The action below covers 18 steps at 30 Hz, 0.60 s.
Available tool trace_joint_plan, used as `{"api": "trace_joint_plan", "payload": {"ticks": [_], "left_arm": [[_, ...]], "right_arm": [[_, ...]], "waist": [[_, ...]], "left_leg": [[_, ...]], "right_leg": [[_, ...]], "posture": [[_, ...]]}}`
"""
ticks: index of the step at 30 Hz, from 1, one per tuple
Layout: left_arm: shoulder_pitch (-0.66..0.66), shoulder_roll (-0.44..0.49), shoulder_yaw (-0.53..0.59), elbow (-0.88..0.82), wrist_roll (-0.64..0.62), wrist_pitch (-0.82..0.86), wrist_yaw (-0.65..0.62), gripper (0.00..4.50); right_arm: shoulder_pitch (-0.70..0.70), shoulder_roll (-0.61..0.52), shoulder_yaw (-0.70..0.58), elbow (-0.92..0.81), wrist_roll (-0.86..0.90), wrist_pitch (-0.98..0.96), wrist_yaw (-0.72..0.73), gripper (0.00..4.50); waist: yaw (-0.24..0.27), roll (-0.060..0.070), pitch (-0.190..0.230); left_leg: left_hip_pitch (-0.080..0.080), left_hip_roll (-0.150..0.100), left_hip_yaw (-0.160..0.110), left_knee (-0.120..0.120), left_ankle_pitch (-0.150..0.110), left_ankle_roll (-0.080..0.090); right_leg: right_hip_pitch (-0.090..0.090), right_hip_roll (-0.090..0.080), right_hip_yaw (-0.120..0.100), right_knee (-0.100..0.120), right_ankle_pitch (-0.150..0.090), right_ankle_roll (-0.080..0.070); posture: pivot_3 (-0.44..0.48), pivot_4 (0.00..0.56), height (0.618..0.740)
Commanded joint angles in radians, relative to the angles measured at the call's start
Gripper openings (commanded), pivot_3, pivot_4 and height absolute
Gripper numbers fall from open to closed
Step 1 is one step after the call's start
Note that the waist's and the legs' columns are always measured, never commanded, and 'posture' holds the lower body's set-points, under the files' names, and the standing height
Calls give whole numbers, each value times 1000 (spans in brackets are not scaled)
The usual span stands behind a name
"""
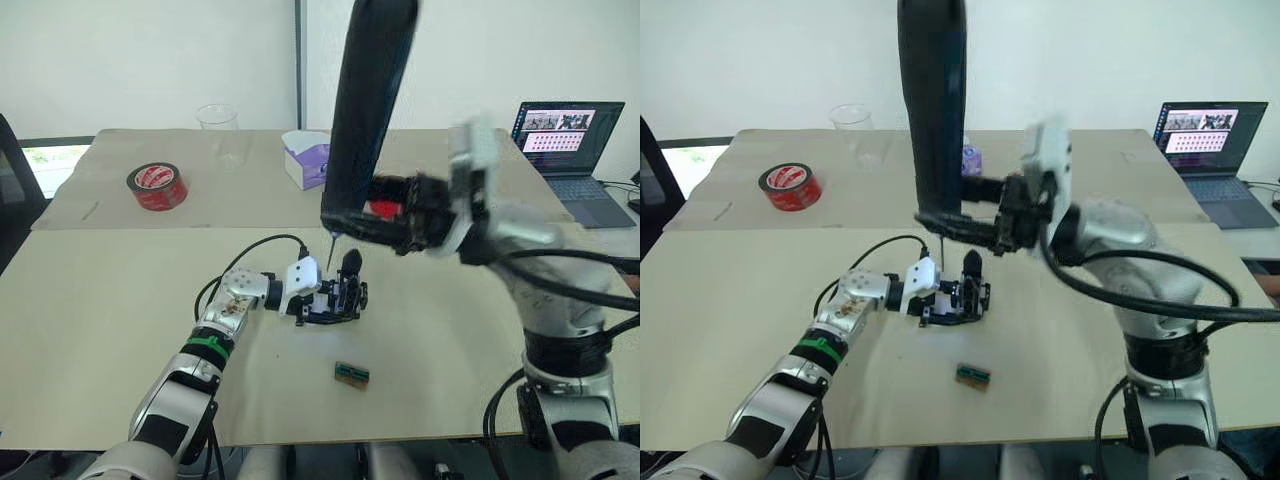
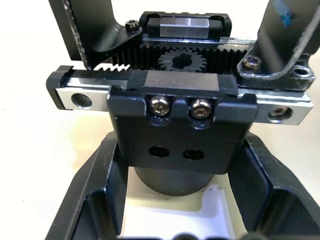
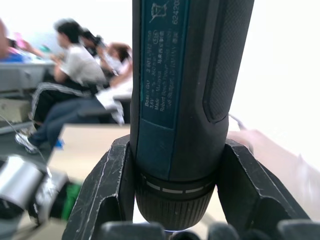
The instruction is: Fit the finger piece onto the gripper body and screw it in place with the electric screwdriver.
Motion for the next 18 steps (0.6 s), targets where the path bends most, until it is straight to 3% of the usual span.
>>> {"api": "trace_joint_plan", "payload": {"ticks": [1, 3, 5, 8, 15, 18], "left_arm": [[6, -3, -18, 2, 13, -7, -6, 2275], [-3, -1, -11, 11, 16, 5, 8, 2275], [-9, 19, -1, 4, 5, 12, -10, 3291], [4, 88, 14, -51, -10, 13, -57, 4475], [179, 282, 13, -436, -146, 77, -250, 4500], [261, 280, 2, -575, -178, 94, -223, 4500]], "right_arm": [[16, -9, -26, -45, 99, 43, 17, 1887], [27, -7, -24, -53, 149, 76, 21, 1887], [50, -19, -12, -68, 196, 114, 47, 1887], [142, -49, 21, -88, 152, 82, 123, 1887], [342, -88, 35, -174, 59, -25, 200, 1887], [417, -88, 36, -197, -10, -95, 201, 1887]], "waist": [[0, 0, 0], [0, 0, 0], [-1, 0, 0], [-2, 0, 0], [-4, 0, 0], [5, 0, 0]], "left_leg": [[0, 0, 0, 0, 0, 0], [0, 0, 0, 1, 0, 0], [0, 0, 0, 1, 0, 0], [0, 0, 0, 1, 0, 0], [0, 1, 1, 0, 0, 0], [0, 1, 0, 1, 0, 0]], "right_leg": [[0, 0, 0, 0, 0, 0], [0, -1, 0, 0, 0, 0], [0, -1, 1, 0, 0, 0], [0, 0, 0, 0, 0, 0], [-2, -1, 2, 0, 0, 0], [-1, -1, 1, 0, 0, 0]], "posture": [[0, 150, 740], [0, 150, 740], [0, 150, 740], [0, 150, 740], [0, 150, 740], [0, 150, 740]]}}
